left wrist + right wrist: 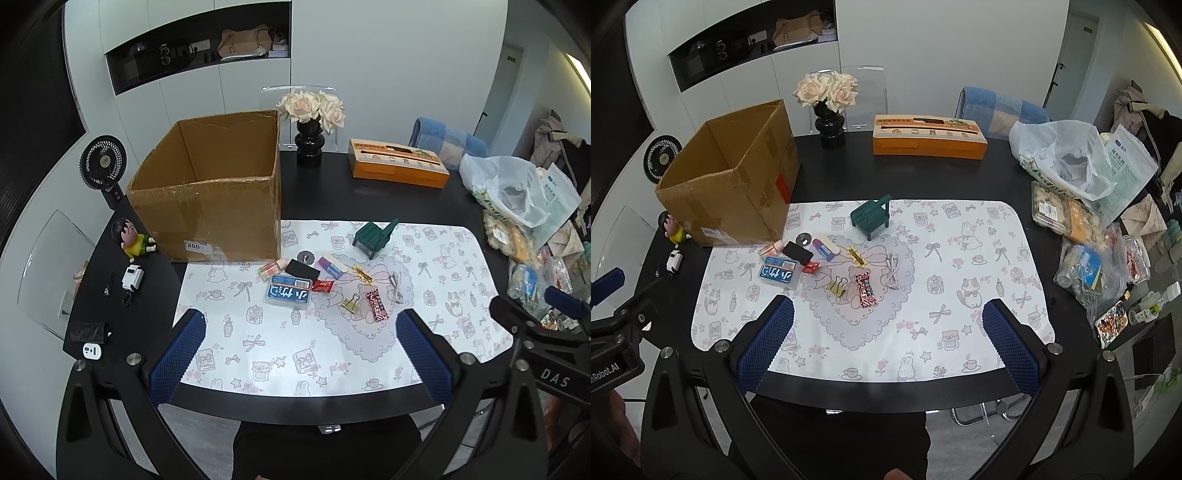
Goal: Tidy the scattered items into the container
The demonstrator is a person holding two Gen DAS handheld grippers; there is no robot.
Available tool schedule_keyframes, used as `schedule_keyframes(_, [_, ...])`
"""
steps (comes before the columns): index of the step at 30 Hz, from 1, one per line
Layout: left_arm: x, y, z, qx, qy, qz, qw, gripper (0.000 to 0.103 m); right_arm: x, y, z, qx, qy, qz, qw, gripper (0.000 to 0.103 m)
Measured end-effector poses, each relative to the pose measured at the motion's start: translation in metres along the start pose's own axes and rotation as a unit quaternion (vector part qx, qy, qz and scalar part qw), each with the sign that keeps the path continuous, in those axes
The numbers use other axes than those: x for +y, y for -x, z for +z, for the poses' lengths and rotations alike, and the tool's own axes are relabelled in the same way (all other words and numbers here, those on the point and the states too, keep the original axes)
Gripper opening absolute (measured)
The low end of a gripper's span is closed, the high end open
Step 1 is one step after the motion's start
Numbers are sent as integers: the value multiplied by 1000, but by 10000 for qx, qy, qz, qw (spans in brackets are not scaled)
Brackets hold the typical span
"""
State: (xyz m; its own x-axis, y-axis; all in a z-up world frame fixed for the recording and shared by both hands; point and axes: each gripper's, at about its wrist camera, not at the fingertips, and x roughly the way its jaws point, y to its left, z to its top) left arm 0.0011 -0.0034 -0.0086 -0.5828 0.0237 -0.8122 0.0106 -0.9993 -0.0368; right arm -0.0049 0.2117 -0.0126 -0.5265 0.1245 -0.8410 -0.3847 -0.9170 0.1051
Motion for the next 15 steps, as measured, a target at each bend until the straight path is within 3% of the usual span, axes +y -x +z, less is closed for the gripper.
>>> schedule_keyframes(9, [1,1,1,-44,24,-6,10000,103,4,0,-4,-15,81,181,9998,103])
schedule_keyframes(15, [3,2,0,-77,114,-3,9999,103,13,4,-6,-273,210,202,9992,103])
